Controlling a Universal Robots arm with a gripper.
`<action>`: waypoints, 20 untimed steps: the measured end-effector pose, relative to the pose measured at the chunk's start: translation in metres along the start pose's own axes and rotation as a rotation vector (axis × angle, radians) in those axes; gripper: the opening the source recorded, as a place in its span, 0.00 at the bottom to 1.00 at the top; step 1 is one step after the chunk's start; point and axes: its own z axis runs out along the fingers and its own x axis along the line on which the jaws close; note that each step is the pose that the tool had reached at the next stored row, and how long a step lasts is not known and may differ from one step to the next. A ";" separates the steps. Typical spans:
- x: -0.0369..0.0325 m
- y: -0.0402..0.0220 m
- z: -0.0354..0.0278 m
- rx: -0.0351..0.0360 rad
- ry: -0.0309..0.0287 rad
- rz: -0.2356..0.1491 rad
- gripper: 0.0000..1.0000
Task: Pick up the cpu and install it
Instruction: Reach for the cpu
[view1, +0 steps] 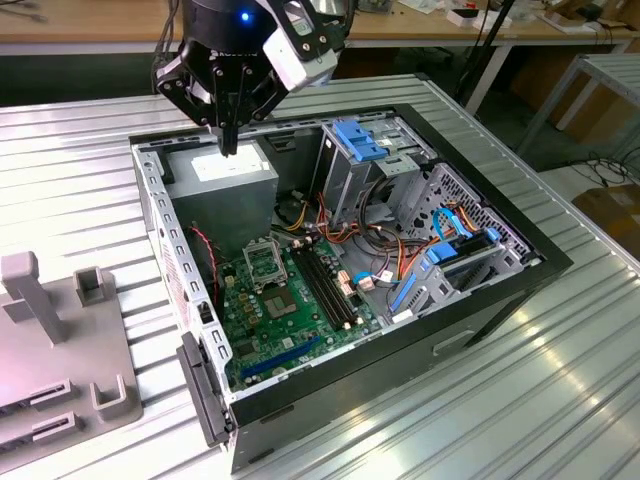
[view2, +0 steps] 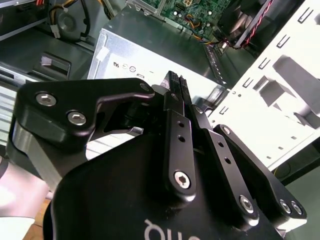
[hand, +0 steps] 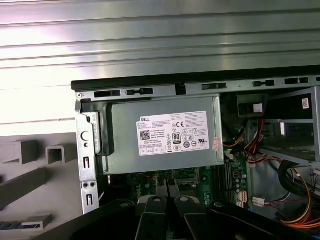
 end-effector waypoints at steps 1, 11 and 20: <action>0.0005 0.0000 0.0000 -0.0001 0.0000 0.000 0.15; 0.0054 -0.0004 -0.0001 0.0000 0.0001 0.000 0.15; 0.0111 -0.0008 -0.0003 0.0000 0.0002 0.000 0.15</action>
